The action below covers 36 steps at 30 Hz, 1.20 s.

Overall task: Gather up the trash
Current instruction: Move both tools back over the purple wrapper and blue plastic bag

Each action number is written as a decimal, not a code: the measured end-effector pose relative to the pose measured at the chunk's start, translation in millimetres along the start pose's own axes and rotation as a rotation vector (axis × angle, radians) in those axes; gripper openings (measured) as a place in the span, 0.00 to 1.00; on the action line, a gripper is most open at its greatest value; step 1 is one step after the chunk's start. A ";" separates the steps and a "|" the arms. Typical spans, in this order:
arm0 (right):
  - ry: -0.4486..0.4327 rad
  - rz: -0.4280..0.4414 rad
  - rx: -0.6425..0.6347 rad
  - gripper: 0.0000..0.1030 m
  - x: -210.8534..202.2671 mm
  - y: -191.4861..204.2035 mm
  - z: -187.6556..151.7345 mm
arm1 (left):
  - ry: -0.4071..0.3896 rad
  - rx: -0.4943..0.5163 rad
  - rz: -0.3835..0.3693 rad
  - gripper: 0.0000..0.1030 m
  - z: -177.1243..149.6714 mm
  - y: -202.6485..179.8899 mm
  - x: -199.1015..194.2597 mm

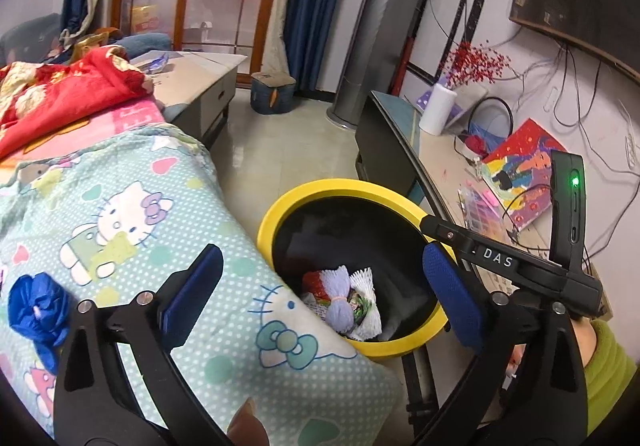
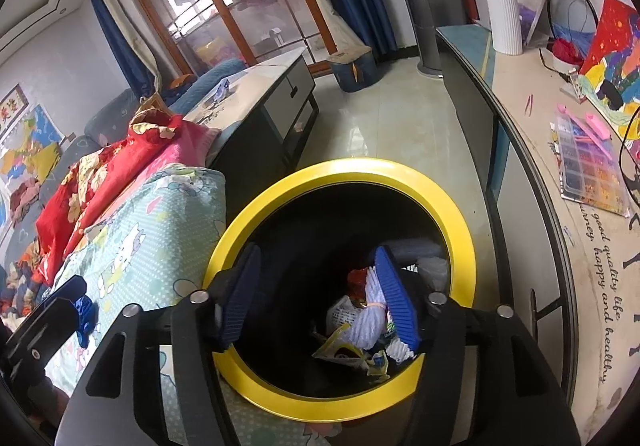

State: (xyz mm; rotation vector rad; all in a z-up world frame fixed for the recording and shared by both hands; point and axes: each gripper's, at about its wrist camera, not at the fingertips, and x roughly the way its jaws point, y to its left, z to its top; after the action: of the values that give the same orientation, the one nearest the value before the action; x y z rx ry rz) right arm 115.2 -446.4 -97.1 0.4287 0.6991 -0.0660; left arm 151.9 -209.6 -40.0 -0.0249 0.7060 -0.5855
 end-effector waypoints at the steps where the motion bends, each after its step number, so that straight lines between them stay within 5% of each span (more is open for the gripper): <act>1: -0.002 0.002 -0.004 0.58 -0.9 1.4 0.2 | -0.002 -0.002 0.007 0.89 0.6 0.1 -1.1; 20: -0.031 0.083 -0.138 0.72 -18.4 69.6 -4.9 | -0.109 -0.053 0.119 0.89 -2.5 41.2 -54.3; 36: -0.045 0.207 -0.282 0.74 -30.8 151.2 -26.0 | -0.208 -0.137 0.273 0.89 -9.7 102.5 -107.2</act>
State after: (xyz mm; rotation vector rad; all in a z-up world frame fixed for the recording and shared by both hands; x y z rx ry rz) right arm 106.0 -300.6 -40.8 0.2259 0.6061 0.2156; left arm 131.8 -66.7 -4.6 -0.1133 0.5344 -0.2669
